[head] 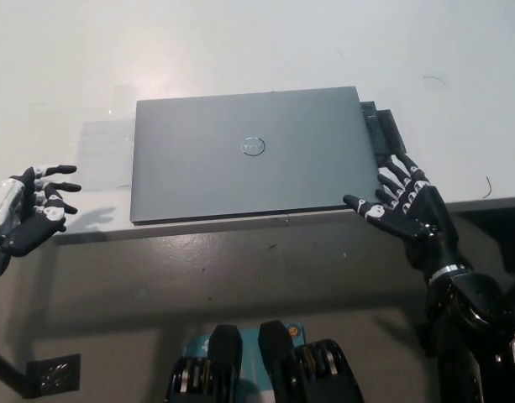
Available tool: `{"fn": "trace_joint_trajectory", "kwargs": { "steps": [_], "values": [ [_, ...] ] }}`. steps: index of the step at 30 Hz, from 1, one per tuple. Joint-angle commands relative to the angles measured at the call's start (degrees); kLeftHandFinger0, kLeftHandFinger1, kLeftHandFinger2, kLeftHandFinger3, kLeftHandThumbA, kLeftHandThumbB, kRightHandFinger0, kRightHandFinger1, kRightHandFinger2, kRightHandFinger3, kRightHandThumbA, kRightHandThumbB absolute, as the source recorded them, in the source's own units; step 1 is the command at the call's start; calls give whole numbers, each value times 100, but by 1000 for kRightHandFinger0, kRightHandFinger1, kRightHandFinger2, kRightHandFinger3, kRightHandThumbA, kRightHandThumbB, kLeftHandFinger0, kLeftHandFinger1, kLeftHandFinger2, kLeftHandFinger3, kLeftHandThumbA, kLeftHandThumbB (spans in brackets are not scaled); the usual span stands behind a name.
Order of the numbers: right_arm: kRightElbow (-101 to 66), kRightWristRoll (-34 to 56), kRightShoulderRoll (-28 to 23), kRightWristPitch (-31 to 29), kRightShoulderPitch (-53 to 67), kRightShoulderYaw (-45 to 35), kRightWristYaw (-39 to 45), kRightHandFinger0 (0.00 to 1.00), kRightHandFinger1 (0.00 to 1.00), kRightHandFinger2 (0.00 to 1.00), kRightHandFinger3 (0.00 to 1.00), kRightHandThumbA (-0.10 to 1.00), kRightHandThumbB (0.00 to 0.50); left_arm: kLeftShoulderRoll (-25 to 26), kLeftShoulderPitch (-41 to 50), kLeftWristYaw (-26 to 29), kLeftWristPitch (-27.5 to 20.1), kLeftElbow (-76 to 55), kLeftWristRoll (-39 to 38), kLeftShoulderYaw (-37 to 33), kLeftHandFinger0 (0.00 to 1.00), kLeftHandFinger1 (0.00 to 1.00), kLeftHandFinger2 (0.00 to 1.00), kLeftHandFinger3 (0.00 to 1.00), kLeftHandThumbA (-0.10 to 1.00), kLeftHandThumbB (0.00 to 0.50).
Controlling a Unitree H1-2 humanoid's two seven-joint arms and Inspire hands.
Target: The robot uses its right hand to push down on the lid of a laptop kept in the middle of the desk to close it
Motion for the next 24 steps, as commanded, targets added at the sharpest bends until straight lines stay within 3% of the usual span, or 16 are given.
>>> {"fn": "trace_joint_trajectory", "kwargs": {
  "steps": [1,4,7,10,13,16,18,21,24],
  "values": [
    [-93,312,28,116,-27,75,-148,959,954,985,1000,1000,136,266,-222,-48,107,-47,92,42,413,501,636,723,-24,4],
    [-95,307,21,116,77,188,-204,963,953,1000,1000,1000,166,269,-227,-63,107,-42,65,45,429,508,644,745,-55,0],
    [-180,418,47,116,157,160,-170,957,949,988,1000,1000,154,285,-153,-45,107,-85,74,63,417,504,632,740,-41,2],
    [-494,482,-51,110,104,13,72,953,904,918,1000,1000,225,277,-76,-37,106,-105,54,81,422,518,645,732,-27,8],
    [-832,560,-142,-29,42,-100,158,928,871,890,1000,1000,241,270,-6,-30,107,-111,43,104,439,532,668,746,-3,6],
    [-1573,741,-288,87,-40,-365,36,880,843,863,1000,1000,231,295,2,-27,107,-142,116,70,396,505,670,776,8,0],
    [-1929,777,-447,116,-2,-441,3,912,880,908,1000,1000,243,286,13,-32,107,-122,80,89,344,468,634,768,7,3],
    [-2389,883,-743,116,210,-638,76,966,904,901,1000,1000,289,231,57,0,105,-120,40,137,322,468,621,739,27,12],
    [-2602,921,-926,89,412,-756,142,946,892,895,1000,1000,310,222,87,0,-7,-76,30,154,259,437,599,721,41,12]
  ]
}}
